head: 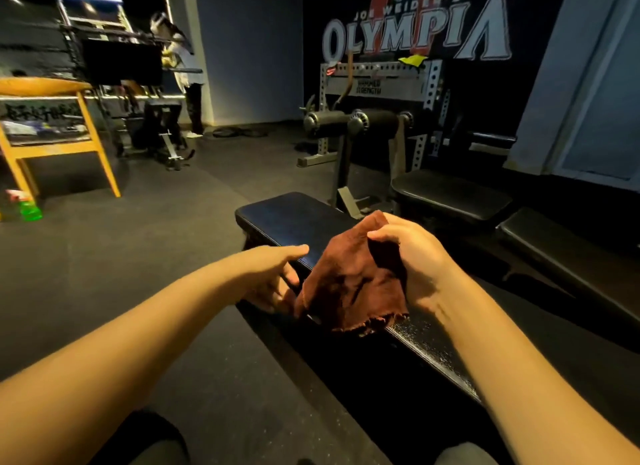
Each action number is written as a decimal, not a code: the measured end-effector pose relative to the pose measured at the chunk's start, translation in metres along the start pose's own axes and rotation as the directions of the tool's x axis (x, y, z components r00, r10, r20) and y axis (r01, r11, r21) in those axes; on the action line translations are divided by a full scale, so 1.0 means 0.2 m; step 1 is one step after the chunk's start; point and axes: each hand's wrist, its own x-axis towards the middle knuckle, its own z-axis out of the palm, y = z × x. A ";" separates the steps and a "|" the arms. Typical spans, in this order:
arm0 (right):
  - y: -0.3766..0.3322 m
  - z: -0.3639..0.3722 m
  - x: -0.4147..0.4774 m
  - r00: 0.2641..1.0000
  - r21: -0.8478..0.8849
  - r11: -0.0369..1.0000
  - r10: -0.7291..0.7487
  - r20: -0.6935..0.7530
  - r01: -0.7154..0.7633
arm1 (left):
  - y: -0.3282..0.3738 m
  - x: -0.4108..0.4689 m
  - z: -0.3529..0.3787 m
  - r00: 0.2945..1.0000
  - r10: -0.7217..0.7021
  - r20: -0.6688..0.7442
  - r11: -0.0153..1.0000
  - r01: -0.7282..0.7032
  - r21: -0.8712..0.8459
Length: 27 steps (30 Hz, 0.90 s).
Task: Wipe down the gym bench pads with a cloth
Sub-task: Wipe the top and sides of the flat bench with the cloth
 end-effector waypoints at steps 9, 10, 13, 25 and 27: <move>0.07 -0.02 0.12 0.992 0.233 0.969 0.104 -0.068 -0.086 | -0.08 0.26 0.02 0.961 0.125 0.247 0.867 0.015 -0.499; 0.08 -0.03 0.12 0.992 0.215 0.972 0.109 -0.070 -0.092 | -0.06 0.28 0.03 0.971 0.150 0.186 0.846 -0.028 -0.532; 0.11 -0.08 0.14 0.984 -0.010 0.998 0.061 -0.165 -0.063 | -0.01 0.32 0.03 0.980 0.198 -0.017 0.787 -0.170 -0.593; 0.12 -0.16 0.17 0.942 -0.363 0.930 -0.177 -0.286 0.065 | -0.01 0.24 -0.11 0.873 0.485 -0.042 0.869 -0.487 -0.088; 0.13 -0.16 0.16 0.942 -0.394 0.916 -0.188 -0.278 0.067 | -0.01 0.23 -0.11 0.876 0.483 -0.024 0.875 -0.483 -0.024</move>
